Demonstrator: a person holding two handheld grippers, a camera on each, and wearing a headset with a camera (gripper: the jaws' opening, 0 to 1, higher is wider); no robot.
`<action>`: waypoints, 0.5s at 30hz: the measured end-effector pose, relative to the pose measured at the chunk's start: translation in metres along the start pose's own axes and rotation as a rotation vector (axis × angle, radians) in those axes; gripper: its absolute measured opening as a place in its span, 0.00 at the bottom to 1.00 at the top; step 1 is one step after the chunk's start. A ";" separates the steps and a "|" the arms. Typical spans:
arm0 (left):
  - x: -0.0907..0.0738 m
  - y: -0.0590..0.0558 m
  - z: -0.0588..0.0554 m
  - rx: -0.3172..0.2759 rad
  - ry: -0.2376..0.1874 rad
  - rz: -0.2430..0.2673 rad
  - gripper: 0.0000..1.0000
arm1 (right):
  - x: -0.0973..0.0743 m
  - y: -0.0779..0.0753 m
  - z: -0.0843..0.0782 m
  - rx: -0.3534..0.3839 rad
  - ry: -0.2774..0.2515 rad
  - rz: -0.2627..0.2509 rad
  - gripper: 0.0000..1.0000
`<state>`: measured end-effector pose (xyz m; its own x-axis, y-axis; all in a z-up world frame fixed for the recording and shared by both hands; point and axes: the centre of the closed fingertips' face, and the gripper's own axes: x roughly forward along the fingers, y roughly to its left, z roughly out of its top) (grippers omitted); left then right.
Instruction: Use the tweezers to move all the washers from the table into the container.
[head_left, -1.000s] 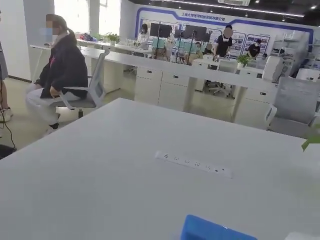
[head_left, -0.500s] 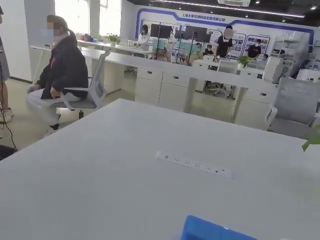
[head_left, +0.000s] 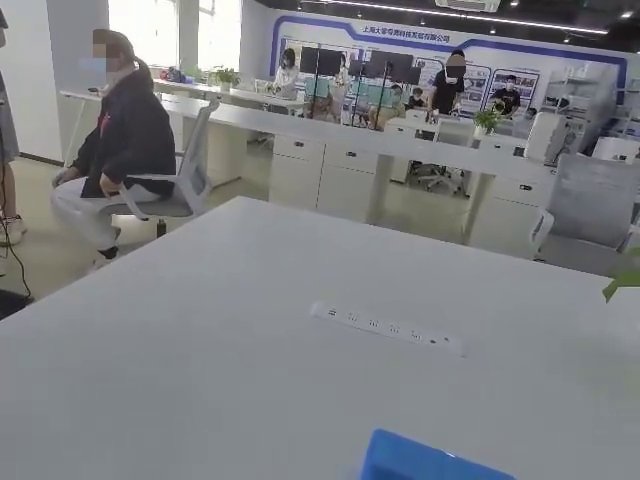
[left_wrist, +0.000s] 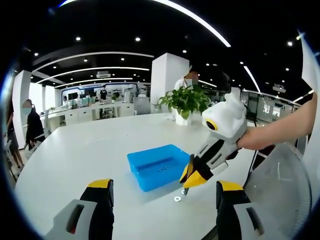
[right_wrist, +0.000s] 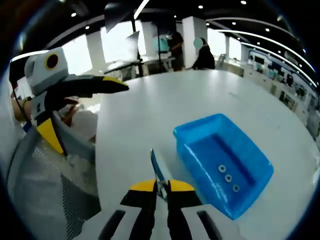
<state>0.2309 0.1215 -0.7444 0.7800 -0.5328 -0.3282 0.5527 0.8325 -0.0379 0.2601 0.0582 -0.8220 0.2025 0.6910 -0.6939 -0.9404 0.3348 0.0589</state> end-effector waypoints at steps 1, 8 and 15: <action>0.000 0.000 0.000 0.001 0.000 0.000 0.86 | 0.000 -0.001 -0.001 -0.011 0.003 -0.004 0.04; 0.000 -0.001 0.000 0.003 0.000 -0.004 0.86 | -0.001 -0.005 0.001 0.041 -0.026 -0.020 0.03; 0.000 0.000 0.001 -0.001 -0.005 0.001 0.86 | -0.014 -0.017 0.011 0.258 -0.106 0.004 0.03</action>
<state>0.2310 0.1219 -0.7434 0.7821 -0.5327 -0.3234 0.5515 0.8332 -0.0387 0.2758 0.0498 -0.8052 0.2394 0.7514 -0.6149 -0.8434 0.4748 0.2517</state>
